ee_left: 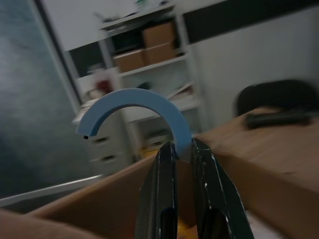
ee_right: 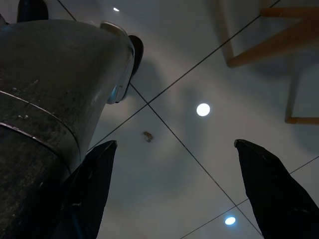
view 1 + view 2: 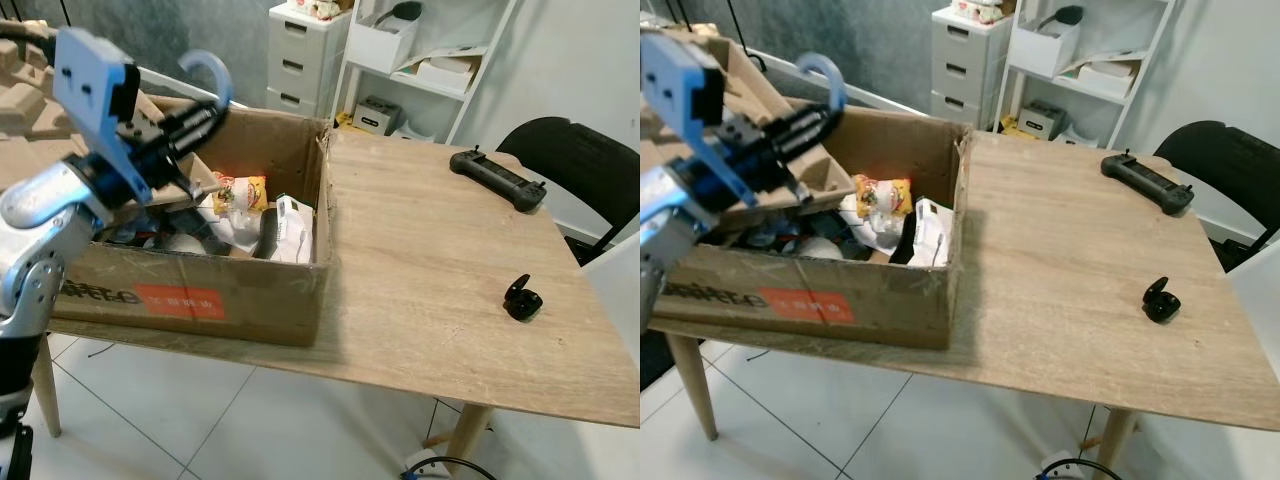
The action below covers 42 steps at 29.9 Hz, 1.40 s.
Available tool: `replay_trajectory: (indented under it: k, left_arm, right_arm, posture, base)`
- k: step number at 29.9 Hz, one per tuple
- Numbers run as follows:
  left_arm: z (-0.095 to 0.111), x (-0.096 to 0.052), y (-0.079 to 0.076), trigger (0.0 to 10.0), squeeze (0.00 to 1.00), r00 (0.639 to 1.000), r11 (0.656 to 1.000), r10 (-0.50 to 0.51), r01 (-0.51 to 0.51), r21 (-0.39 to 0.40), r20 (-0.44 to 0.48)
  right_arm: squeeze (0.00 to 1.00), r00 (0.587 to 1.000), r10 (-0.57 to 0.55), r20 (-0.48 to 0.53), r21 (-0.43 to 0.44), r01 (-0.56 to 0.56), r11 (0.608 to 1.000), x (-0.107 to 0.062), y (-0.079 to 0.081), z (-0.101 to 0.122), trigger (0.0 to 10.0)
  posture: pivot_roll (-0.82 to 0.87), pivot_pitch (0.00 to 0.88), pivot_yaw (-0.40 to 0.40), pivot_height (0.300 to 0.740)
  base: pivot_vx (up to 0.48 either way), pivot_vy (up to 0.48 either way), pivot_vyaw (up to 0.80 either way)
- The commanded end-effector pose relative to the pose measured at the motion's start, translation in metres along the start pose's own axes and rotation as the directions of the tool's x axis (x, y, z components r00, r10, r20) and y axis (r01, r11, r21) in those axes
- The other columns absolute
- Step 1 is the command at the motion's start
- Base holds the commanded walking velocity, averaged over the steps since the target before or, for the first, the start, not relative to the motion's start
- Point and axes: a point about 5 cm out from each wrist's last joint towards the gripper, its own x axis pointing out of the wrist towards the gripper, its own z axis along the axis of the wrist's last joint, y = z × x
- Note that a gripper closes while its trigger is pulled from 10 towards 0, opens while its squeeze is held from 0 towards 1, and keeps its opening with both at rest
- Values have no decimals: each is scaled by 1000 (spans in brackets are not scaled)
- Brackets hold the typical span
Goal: Picking trash to rubbish bin
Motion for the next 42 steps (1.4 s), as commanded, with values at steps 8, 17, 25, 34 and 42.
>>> replay_trajectory:
  k: [8, 17, 25, 34, 42]
  left_arm:
    - [-4, 2, 2, 10000, 1000, 989, 983, 19, 8, 186, -146]
    - [11, -6, 12, 10000, 1000, 995, 981, 18, 1, 195, -95]
    - [58, -45, 44, 10000, 0, 907, 982, 144, -80, -173, 395]
    - [32, -112, 109, 10000, 0, 650, 770, 634, -486, -413, 419]
    - [33, -160, 130, 10000, 0, 440, 602, 795, -651, -461, 417]
  right_arm:
    - [0, 1000, 25, -12, 13, -25, 1000, 1, 5, -3, 10000]
    - [0, 999, 38, 7, 5, -38, 999, 2, 8, 5, 10000]
    - [0, 999, 41, 9, 3, -41, 999, 2, 8, 6, 10000]
    - [0, 999, 43, 8, -6, -43, 999, 2, 6, 7, 10000]
    - [0, 999, 48, 7, -14, -48, 999, 1, 3, 6, 10000]
  posture:
    - [105, 68, -40, 740]
    - [112, 61, -40, 740]
    - [116, 65, -49, 740]
    - [119, 71, -54, 740]
    - [135, 74, -66, 740]
  base:
    - [0, 0, 0]
    - [0, 0, 0]
    - [0, 0, 0]
    - [0, 0, 0]
    - [0, 0, 0]
